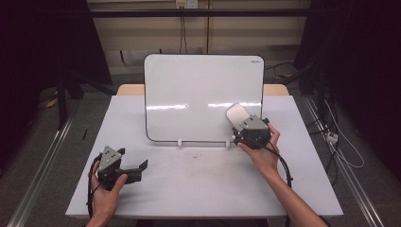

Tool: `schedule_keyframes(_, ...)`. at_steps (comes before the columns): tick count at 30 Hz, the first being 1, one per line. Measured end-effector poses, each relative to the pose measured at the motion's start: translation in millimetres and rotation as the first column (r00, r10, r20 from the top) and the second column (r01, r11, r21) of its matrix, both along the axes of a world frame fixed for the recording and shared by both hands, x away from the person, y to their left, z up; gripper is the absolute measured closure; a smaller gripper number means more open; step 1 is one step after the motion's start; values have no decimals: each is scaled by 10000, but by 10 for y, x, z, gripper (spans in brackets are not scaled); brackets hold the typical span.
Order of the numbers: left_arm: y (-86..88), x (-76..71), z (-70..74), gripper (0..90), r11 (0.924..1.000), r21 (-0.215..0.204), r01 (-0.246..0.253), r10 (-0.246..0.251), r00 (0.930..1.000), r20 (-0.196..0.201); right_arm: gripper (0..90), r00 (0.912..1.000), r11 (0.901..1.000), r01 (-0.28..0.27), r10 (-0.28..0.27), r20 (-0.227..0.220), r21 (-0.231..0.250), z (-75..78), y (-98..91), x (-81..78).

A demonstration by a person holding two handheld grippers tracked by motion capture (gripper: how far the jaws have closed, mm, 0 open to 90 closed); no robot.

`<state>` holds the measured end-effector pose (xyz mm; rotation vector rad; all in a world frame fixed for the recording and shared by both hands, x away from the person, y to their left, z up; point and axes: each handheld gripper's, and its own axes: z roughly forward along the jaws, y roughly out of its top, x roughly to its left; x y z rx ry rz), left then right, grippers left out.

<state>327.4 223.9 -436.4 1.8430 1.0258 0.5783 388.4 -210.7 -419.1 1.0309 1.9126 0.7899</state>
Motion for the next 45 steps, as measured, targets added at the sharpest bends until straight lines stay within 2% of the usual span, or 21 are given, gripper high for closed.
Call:
schedule_keyframes(5,15,-5,-7,52,10000,-15,-92,92,9999,-44,90,9989,9987,-89,112,-453,506,-23,-55,29)
schedule_keyframes(11,27,-25,-10,52,9999,-62,-139,138,9999,-97,56,9959,9888,-234,359,-830,1476,9,-96,17)
schedule_keyframes(14,39,-27,-11,51,9998,-75,-178,178,9998,-81,56,9938,9837,-243,432,-1028,1783,33,-122,-22)
schedule_keyframes(17,55,-25,-2,51,9998,-50,-208,208,9998,-53,51,9953,9758,-170,374,-898,2180,59,-180,-79)
schedule_keyframes(23,60,-18,4,51,9994,-130,-314,314,9995,-25,53,9956,9711,4,220,-911,2385,42,-330,-229)
schedule_keyframes(29,67,-21,27,51,9992,-206,-355,357,9993,78,53,9969,9592,98,126,-775,2826,7,-472,-411)
schedule_keyframes(34,48,-29,39,50,9991,-254,-338,341,9993,119,55,9979,9576,236,-54,-638,2871,1,-552,-542)
schedule_keyframes(41,34,-45,43,50,9993,-254,-284,289,9994,177,67,9968,9593,598,-424,-684,2761,-128,-659,-731)
schedule_keyframes(45,28,-53,41,50,9991,-254,-352,357,9992,179,67,9959,9516,708,-504,-754,2991,-195,-736,-825)
